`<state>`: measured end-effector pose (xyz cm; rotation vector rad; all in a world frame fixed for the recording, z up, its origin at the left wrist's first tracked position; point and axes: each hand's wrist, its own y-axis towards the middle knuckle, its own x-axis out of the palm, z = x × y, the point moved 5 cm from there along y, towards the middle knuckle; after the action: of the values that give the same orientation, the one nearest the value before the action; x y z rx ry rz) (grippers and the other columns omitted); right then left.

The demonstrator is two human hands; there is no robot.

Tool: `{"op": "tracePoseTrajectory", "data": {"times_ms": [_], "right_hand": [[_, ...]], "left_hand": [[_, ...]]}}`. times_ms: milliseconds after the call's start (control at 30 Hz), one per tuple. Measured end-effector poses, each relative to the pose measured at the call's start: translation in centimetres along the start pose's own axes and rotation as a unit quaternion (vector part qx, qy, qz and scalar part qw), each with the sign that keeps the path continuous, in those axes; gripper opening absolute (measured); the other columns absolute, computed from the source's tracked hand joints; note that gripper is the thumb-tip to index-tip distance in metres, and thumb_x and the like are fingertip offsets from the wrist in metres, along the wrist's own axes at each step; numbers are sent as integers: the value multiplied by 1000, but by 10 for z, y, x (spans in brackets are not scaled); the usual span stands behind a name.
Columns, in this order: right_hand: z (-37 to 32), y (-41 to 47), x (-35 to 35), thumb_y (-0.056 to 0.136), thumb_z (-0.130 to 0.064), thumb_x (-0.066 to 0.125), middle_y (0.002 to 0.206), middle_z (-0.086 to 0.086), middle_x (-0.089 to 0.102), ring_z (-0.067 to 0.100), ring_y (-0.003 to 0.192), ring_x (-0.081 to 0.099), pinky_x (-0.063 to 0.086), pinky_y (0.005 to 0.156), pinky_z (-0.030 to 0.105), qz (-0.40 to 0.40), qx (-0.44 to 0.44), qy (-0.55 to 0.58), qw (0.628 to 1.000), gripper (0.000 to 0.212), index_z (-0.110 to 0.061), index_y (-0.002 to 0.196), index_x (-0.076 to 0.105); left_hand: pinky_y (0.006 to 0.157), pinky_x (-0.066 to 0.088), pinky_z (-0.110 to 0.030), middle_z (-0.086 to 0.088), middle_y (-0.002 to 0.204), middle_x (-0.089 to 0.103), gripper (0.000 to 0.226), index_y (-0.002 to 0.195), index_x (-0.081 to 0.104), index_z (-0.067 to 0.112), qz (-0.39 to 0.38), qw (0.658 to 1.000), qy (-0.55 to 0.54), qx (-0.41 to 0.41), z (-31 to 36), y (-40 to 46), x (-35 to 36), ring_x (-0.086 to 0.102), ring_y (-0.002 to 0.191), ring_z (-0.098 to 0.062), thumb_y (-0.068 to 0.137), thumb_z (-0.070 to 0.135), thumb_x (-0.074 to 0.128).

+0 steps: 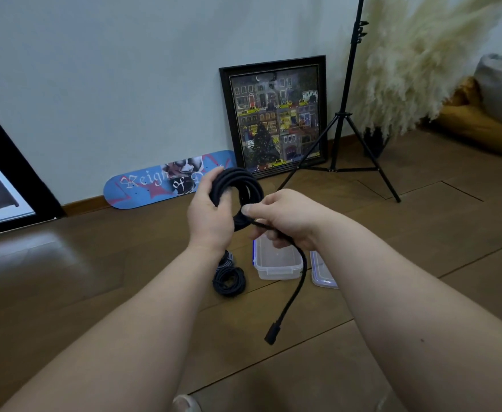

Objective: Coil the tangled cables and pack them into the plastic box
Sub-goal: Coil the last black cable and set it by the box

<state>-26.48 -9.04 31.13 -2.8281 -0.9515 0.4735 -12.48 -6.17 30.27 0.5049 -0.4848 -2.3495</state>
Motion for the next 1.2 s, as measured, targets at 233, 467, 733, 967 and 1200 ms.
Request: {"op": "tracePoseTrajectory", "data": {"times_ms": [233, 467, 733, 967, 1200], "right_hand": [[-11, 9, -10, 89, -20, 65, 72, 17, 65, 23, 62, 63, 54, 58, 30, 117, -80, -164, 976, 31, 11, 90, 68], [-6, -5, -27, 98, -11, 52, 48, -7, 29, 6, 42, 23, 18, 44, 19, -34, -77, 168, 982, 13, -2, 94, 61], [9, -6, -11, 92, -1, 52, 93, 14, 73, 21, 72, 70, 57, 78, 38, -33, -23, -50, 998, 14, -9, 101, 59], [5, 6, 3, 95, -21, 58, 81, 13, 59, 20, 61, 57, 52, 61, 33, 38, -20, 5, 999, 15, -6, 93, 59], [-7, 6, 2, 97, -22, 55, 99, 13, 70, 28, 94, 64, 52, 86, 41, 77, -77, -205, 973, 23, -6, 103, 71]], "left_hand": [[81, 35, 3, 10, 117, 59, 40, 137, 53, 23, -29, 999, 41, 15, 0, -5, 8, 55, 106, -7, 98, 11, 53], [83, 35, 2, 6, 120, 59, 40, 138, 52, 19, 33, 999, 28, -18, -13, 10, -21, 54, 112, -8, 99, 11, 53], [87, 37, -15, 6, 112, 58, 37, 135, 52, 18, 11, 999, 32, -38, -8, 6, -14, 54, 103, -9, 99, 16, 55], [77, 37, -6, 8, 107, 59, 37, 134, 52, 21, -9, 998, 56, -15, -6, 3, -3, 55, 99, -10, 97, 14, 55], [83, 37, -15, 9, 107, 55, 44, 140, 44, 21, -19, 996, 90, -22, -3, -1, -2, 53, 98, -9, 98, 16, 55]]}}
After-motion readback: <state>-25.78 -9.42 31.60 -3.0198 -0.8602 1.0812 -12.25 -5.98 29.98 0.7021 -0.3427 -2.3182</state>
